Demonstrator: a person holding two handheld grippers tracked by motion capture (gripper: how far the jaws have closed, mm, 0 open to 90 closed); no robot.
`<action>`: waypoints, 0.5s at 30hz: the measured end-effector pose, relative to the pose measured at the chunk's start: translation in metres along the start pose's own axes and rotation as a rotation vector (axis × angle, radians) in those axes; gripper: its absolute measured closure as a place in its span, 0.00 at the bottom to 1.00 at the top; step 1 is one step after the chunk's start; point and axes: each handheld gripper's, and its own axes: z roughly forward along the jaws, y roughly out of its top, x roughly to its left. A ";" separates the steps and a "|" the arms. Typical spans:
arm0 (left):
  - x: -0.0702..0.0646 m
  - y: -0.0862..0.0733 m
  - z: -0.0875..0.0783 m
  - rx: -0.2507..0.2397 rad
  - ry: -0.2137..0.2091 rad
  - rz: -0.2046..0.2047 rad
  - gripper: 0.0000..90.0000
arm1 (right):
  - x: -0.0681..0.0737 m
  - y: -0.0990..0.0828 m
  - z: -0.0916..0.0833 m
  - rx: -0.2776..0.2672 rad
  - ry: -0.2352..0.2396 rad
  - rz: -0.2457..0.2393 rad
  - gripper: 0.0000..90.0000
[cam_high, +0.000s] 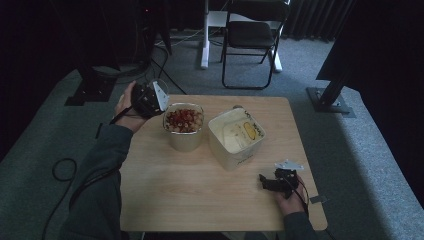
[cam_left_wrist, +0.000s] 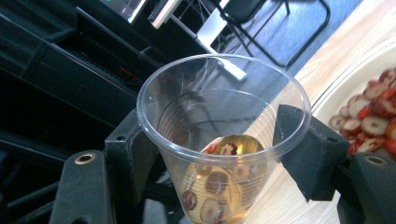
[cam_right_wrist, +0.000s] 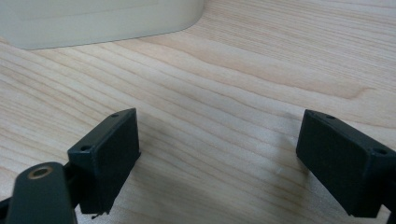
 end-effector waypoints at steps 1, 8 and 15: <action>-0.001 0.001 0.001 0.005 0.003 0.019 0.36 | 0.000 0.000 0.000 0.000 0.000 0.000 0.14; -0.006 0.006 0.004 0.047 0.015 0.131 0.36 | 0.000 0.000 0.000 0.000 0.000 0.000 0.14; -0.012 0.011 0.007 0.069 0.021 0.227 0.36 | 0.000 0.000 0.000 0.000 0.000 0.000 0.14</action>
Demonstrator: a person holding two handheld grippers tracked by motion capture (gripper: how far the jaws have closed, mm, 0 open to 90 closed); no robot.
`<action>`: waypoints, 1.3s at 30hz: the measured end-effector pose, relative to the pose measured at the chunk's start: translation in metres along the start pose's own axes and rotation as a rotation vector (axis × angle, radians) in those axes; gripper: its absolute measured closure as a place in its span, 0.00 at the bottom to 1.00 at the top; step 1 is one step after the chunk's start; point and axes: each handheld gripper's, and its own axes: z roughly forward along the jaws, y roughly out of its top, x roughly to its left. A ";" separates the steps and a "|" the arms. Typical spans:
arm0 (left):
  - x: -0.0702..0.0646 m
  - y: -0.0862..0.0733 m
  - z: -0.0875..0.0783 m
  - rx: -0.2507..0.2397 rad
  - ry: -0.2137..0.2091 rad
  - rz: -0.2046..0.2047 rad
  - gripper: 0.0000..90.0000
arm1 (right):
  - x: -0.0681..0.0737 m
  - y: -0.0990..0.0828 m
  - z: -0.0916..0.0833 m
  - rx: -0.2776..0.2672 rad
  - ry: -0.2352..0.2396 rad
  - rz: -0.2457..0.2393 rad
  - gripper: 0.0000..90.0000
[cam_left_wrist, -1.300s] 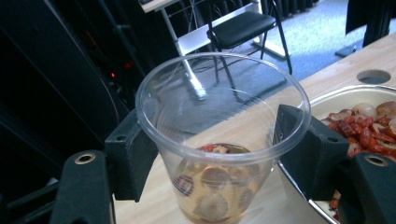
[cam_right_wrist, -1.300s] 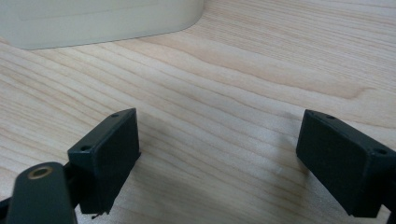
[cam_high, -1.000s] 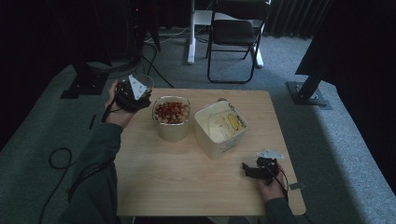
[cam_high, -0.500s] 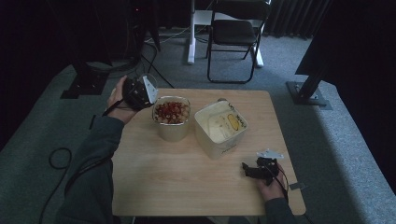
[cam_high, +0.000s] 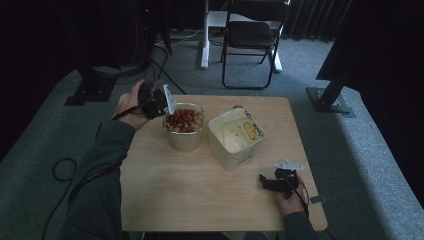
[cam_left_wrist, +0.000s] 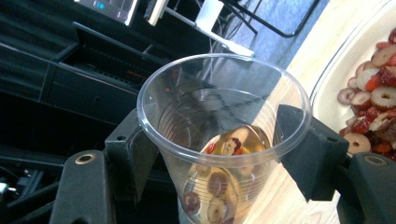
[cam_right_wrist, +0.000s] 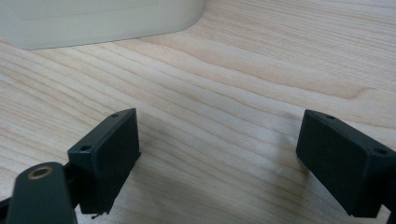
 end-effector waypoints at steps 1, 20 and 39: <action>-0.001 0.001 0.000 0.003 0.000 0.013 0.36 | 0.000 0.000 0.000 0.000 0.000 0.000 0.14; -0.015 0.022 -0.001 0.055 0.091 0.346 0.37 | 0.000 0.000 0.000 -0.001 0.000 0.000 0.14; -0.023 0.032 -0.005 0.063 0.207 0.587 0.39 | 0.000 0.000 0.000 -0.001 0.000 0.001 0.14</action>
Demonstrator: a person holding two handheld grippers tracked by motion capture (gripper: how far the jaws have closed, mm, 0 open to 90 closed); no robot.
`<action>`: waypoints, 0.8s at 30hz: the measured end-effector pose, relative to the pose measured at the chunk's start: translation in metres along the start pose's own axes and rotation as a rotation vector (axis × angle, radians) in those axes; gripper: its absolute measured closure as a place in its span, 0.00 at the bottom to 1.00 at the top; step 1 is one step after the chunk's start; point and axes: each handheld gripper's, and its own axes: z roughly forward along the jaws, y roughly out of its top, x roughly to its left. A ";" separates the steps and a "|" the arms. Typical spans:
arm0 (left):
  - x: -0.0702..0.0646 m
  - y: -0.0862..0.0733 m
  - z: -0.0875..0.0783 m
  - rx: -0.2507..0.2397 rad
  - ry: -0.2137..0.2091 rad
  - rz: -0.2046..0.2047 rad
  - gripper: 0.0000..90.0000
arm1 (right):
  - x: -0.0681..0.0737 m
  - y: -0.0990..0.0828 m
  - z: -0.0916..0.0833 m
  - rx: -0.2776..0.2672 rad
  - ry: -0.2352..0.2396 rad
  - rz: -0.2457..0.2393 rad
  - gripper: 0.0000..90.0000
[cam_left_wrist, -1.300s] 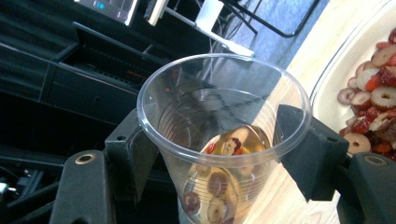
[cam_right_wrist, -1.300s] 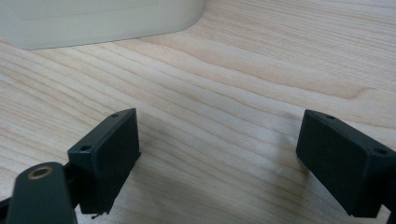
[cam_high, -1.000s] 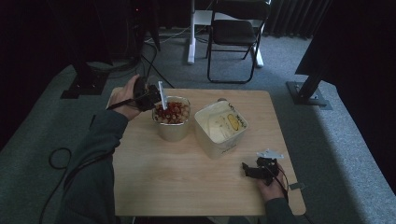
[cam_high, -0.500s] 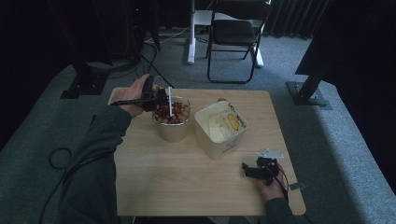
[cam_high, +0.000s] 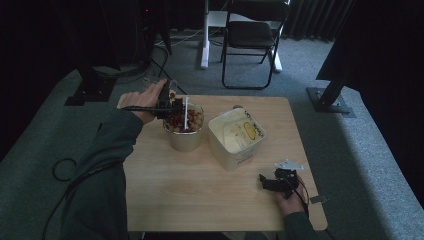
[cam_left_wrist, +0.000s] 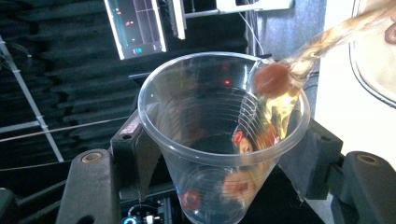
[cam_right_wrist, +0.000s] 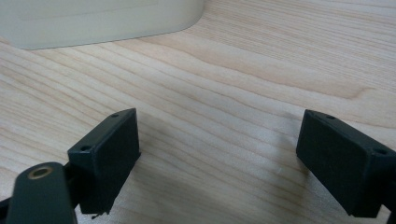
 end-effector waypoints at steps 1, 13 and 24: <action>0.000 0.000 0.000 0.001 0.008 0.020 0.39 | 0.000 0.000 0.000 0.000 0.000 0.000 0.14; -0.002 -0.001 -0.001 0.004 0.027 0.039 0.40 | 0.000 0.000 0.000 0.000 0.000 0.000 0.14; -0.002 -0.002 -0.001 0.015 0.038 0.070 0.40 | 0.000 0.000 0.000 0.000 0.000 0.000 0.14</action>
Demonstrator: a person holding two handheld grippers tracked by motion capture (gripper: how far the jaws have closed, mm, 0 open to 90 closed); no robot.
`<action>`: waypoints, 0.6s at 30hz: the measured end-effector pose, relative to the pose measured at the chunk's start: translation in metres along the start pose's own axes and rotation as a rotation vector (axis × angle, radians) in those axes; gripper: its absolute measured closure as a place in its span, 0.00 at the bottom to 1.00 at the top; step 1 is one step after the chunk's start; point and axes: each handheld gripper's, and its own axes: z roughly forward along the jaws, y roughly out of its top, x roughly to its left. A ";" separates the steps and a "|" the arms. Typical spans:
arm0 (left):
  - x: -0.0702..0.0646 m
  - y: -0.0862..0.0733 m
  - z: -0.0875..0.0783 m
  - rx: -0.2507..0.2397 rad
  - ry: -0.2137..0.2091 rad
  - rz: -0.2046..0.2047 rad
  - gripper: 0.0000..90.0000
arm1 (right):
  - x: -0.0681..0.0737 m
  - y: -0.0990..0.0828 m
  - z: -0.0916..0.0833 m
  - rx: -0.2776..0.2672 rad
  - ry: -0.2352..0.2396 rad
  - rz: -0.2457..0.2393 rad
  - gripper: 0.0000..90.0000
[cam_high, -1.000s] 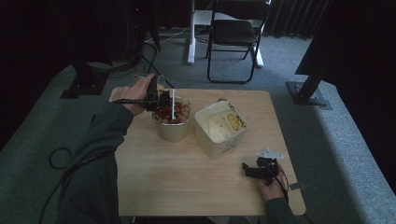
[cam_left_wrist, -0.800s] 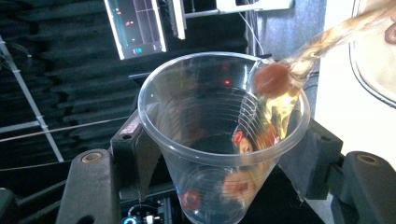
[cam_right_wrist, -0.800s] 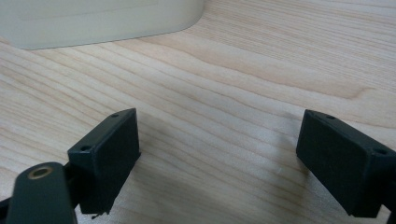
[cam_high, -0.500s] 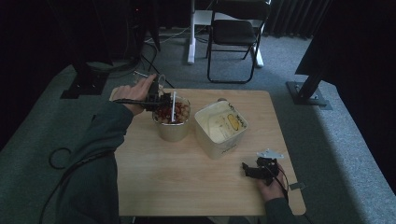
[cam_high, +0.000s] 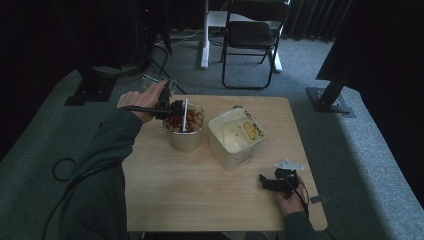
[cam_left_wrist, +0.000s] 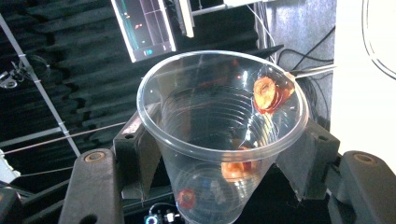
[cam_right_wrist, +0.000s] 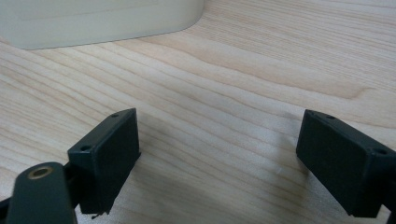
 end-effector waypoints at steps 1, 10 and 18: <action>0.000 0.000 0.000 0.001 0.001 0.008 0.40 | 0.000 0.000 0.000 0.000 0.000 0.000 0.14; 0.001 0.000 0.000 0.003 -0.008 -0.019 0.40 | 0.000 0.000 0.000 0.000 0.000 0.000 0.14; 0.004 0.006 -0.005 -0.026 -0.001 -0.004 0.41 | 0.000 0.000 0.000 0.000 0.000 -0.001 0.14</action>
